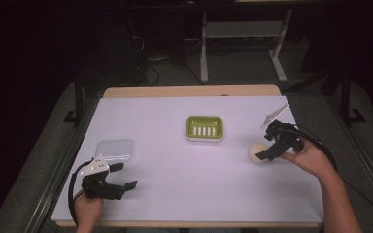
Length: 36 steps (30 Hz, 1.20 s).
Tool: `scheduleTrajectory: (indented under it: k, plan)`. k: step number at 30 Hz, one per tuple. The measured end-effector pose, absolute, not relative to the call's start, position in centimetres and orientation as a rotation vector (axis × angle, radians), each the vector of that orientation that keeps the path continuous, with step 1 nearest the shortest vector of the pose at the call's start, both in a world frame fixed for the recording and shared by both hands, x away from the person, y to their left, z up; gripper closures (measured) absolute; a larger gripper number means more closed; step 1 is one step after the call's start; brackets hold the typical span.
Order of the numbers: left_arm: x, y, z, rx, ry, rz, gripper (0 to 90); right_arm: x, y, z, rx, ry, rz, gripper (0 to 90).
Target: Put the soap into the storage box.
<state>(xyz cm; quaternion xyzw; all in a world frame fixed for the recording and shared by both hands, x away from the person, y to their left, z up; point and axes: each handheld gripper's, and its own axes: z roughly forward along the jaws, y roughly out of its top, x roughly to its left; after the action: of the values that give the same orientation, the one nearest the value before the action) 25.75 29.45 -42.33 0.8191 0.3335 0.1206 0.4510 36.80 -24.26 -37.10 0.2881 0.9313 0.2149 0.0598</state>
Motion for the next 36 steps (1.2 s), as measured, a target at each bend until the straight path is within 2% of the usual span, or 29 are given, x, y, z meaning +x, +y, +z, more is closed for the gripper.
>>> scheduleTrajectory:
  k: [36]
  plan:
    - [25.7,29.4,-42.3,2.02,0.828,0.298,13.1,39.9,-22.7,-41.6,0.925,2.939,0.43,16.7]
